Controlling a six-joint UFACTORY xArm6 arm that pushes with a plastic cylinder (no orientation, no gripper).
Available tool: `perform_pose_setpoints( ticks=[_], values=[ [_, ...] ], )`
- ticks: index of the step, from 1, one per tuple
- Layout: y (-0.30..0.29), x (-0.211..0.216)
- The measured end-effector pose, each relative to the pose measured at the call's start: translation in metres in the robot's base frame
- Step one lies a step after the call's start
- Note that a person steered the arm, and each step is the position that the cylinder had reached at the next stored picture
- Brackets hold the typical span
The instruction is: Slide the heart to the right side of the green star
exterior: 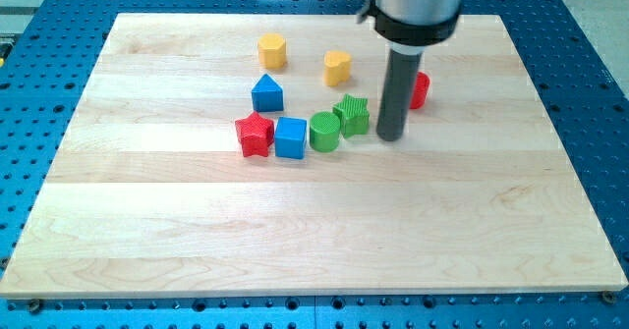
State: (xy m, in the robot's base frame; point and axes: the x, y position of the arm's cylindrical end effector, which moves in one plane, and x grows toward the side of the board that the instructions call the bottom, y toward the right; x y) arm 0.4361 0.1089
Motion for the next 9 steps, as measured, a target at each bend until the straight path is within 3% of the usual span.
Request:
perform_pose_setpoints(
  ticks=[1, 2, 3, 4, 5, 6, 7, 9],
  values=[
    [0.086, -0.036],
    [0.073, -0.079],
    [-0.006, -0.079],
    [-0.031, -0.097],
    [0.003, -0.143],
    [-0.047, -0.189],
    [-0.088, -0.157],
    [-0.088, -0.140]
  ],
)
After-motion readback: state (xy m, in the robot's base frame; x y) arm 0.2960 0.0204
